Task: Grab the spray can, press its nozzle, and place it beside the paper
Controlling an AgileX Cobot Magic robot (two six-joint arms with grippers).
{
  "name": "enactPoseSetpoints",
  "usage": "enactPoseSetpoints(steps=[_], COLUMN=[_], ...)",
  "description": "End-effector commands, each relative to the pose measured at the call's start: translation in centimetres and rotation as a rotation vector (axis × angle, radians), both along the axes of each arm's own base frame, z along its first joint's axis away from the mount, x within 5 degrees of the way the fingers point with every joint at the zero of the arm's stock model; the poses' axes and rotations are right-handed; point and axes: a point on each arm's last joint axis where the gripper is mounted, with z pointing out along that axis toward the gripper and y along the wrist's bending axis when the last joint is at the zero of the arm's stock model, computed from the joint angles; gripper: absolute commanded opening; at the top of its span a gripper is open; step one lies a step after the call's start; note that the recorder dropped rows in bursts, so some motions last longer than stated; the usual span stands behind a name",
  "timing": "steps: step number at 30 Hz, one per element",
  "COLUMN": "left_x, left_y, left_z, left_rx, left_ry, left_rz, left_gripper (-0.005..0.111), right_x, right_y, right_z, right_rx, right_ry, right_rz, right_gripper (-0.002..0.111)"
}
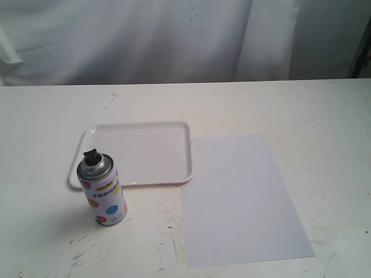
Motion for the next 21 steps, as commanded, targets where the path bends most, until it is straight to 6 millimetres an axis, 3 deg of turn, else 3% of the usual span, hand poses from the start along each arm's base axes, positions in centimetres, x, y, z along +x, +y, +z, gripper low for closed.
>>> enactPoseSetpoints(steps=[1, 6, 13, 17, 21], left_x=[-0.6, 0.4, 6.5, 10.4, 13.0], left_y=[0.0, 0.0, -0.1, -0.2, -0.4], left_z=[2.9, 6.9, 12.0, 13.0, 11.7], left_rx=[-0.01, -0.009, -0.008, -0.009, 0.032], left_ry=[-0.101, -0.094, -0.01, 0.033, 0.086], left_rz=[-0.004, -0.004, -0.006, -0.008, -0.018], left_gripper=[0.0, 0.0, 0.0, 0.0, 0.0], right_x=[0.0, 0.0, 0.0, 0.0, 0.0], right_y=[0.0, 0.0, 0.0, 0.0, 0.0], right_z=[-0.1, -0.1, -0.1, -0.1, -0.1], right_rx=[0.001, 0.001, 0.001, 0.001, 0.001], right_ry=[-0.003, -0.003, -0.003, -0.003, -0.003], right_rz=[-0.008, -0.008, -0.008, -0.008, -0.008], right_gripper=[0.0, 0.0, 0.0, 0.0, 0.0])
